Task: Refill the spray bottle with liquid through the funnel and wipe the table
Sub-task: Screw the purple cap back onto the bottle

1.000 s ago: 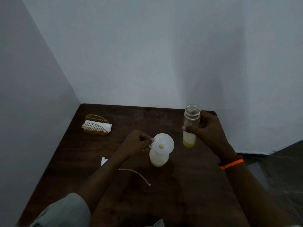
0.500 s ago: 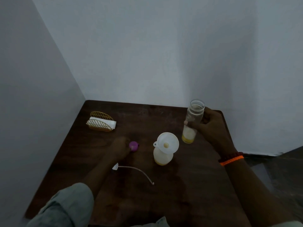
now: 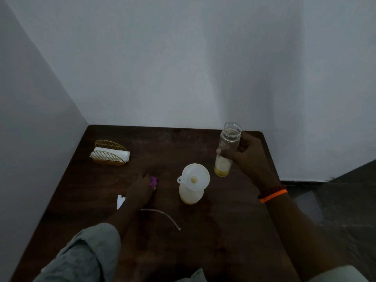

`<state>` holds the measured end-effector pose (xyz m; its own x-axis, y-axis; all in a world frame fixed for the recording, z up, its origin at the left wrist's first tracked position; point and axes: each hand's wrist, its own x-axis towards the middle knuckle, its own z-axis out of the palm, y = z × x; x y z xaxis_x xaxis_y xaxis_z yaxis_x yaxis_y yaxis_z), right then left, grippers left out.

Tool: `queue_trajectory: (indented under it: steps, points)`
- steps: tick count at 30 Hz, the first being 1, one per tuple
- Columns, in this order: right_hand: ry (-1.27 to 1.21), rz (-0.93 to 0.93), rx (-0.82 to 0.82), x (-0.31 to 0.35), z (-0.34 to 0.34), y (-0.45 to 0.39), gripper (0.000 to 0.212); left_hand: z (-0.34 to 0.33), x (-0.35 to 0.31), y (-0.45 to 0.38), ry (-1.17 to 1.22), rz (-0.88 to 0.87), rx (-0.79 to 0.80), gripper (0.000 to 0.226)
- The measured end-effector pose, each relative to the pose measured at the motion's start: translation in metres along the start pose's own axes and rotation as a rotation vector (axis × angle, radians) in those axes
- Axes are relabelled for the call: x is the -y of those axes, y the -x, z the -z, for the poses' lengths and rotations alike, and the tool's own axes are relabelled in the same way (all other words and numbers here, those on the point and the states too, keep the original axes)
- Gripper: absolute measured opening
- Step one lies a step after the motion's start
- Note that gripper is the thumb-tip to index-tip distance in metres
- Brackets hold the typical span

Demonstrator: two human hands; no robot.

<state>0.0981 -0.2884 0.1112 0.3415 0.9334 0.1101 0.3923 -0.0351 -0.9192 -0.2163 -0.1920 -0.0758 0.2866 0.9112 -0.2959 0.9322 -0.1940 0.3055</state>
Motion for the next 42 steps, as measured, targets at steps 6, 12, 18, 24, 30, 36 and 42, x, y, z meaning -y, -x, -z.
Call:
queue_trajectory:
  steps: [6, 12, 18, 24, 30, 36, 42]
  points:
    - [-0.015, -0.021, -0.015, -0.002, 0.005, 0.002, 0.048, 0.063, -0.022, -0.008, 0.24, -0.018, -0.167, 0.036]
    - [-0.012, -0.004, -0.031, 0.0, 0.002, 0.004, 0.05, 0.166, -0.129, -0.002, 0.382, -0.405, -0.321, 0.053]
    - [-0.001, 0.02, -0.031, 0.002, 0.0, 0.006, 0.055, 0.194, -0.206, 0.025, 0.413, -0.677, -0.311, 0.059]
    - [0.074, 0.056, -0.022, 0.001, 0.007, 0.009, 0.053, 0.192, -0.213, 0.03, 0.418, -0.737, -0.318, 0.055]
    - [0.08, 0.054, -0.005, 0.002, 0.003, 0.011, 0.042, 0.185, -0.224, 0.036, 0.333, -0.811, -0.27, 0.056]
    - [0.125, 0.072, -0.001, 0.005, 0.002, 0.012, 0.049, 0.192, -0.223, 0.037, 0.256, -0.804, -0.249, 0.058]
    - [0.136, 0.068, 0.002, 0.007, 0.001, 0.013, 0.049, 0.192, -0.223, 0.036, 0.221, -0.795, -0.228, 0.059]
